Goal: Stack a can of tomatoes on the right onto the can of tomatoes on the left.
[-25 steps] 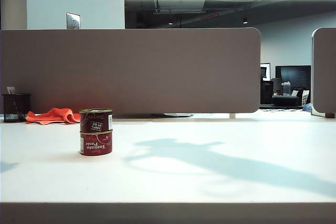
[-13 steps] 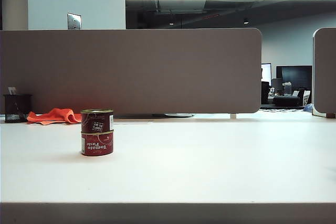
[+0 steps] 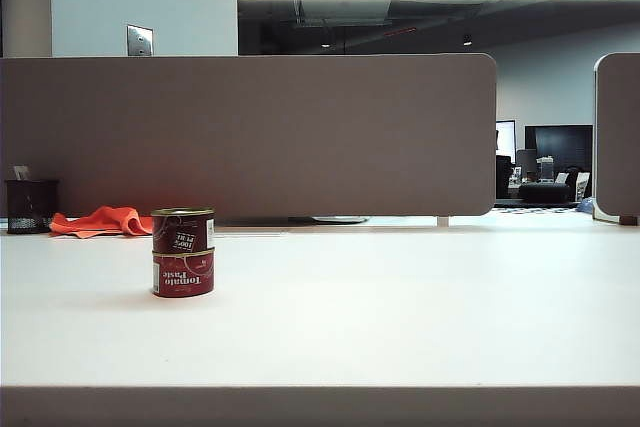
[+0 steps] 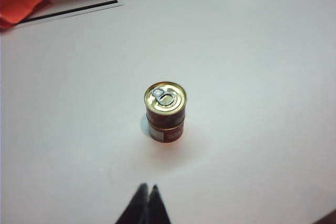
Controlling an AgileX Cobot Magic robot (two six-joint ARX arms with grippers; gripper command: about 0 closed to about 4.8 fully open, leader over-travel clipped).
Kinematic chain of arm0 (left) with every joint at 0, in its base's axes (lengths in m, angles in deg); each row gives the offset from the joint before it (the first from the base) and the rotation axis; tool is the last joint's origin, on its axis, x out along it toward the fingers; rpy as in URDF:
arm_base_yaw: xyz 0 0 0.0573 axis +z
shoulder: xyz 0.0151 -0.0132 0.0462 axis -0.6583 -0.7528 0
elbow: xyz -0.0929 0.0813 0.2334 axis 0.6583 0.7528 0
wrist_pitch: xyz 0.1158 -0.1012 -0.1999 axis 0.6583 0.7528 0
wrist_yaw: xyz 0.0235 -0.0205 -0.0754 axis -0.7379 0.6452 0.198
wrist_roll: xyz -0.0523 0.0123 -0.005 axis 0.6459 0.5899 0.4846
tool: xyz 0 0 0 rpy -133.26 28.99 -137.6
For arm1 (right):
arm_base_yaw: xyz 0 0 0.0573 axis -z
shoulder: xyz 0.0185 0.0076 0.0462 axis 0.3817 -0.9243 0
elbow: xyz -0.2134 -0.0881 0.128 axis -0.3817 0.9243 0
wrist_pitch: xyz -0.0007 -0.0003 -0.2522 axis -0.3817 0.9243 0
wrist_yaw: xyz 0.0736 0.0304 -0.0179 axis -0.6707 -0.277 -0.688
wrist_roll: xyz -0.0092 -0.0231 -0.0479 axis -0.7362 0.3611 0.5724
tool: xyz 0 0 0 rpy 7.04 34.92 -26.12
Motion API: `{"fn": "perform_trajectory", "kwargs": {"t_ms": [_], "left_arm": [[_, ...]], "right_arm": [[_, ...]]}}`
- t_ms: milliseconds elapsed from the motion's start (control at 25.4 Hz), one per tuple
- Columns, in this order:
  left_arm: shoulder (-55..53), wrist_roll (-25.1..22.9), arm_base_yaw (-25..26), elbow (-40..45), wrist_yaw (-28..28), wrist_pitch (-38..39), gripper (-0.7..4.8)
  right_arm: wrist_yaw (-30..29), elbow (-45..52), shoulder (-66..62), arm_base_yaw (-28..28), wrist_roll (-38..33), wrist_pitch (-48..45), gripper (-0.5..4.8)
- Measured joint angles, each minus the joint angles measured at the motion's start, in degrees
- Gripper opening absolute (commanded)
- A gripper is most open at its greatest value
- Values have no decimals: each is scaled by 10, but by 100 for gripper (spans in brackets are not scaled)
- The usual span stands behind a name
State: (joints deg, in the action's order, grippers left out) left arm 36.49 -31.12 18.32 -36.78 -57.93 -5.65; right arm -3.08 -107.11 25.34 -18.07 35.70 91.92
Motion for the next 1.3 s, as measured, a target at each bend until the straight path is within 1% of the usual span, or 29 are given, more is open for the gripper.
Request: {"fn": "perform_trajectory", "kwargs": {"t_ms": [39, 118, 157, 197, 275, 354, 432, 472, 668, 747, 865, 943, 1140, 1297], "left_arm": [[-2, 9, 0, 17, -1, -28, -5], [-2, 15, 0, 54, -3, -92, -5], [-1, 14, -1, 89, -2, -150, -5], [5, 14, 0, 111, -2, -179, -5], [11, 15, 0, 146, -3, -221, -5], [21, 15, -1, 168, -1, -238, -4], [39, 15, 0, 189, -2, -245, -4], [56, 15, 0, 205, -1, -246, -4], [122, 17, 0, 242, -1, -265, -5], [171, 17, 0, 265, -2, -268, -5], [226, 28, 0, 288, -6, -254, -5], [261, 39, 0, 299, -11, -235, -5], [254, 52, 2, 308, -9, -219, -5], [254, 50, 3, 308, -2, -243, -5]], "right_arm": [[-4, 26, 20, 0, 0, -23, -1], [-5, 76, 36, 0, 0, -66, -6], [-15, 116, 34, 2, 2, -95, -6], [-24, 137, 25, 1, 4, -121, -6], [-56, 177, 4, 1, 17, -171, -6], [-88, 212, -9, 1, 31, -198, -6], [-113, 239, -19, 1, 42, -212, -6], [-120, 256, -21, 1, 45, -239, -6], [-122, 288, -20, 1, 47, -267, -6], [-137, 305, -20, 1, 47, -277, -6], [-155, 315, -20, 1, 48, -278, -6], [-158, 317, -20, 1, 48, -279, -6], [-156, 317, -11, 0, 48, -290, -5], [-176, 318, 8, 0, 59, -294, -6]]}}
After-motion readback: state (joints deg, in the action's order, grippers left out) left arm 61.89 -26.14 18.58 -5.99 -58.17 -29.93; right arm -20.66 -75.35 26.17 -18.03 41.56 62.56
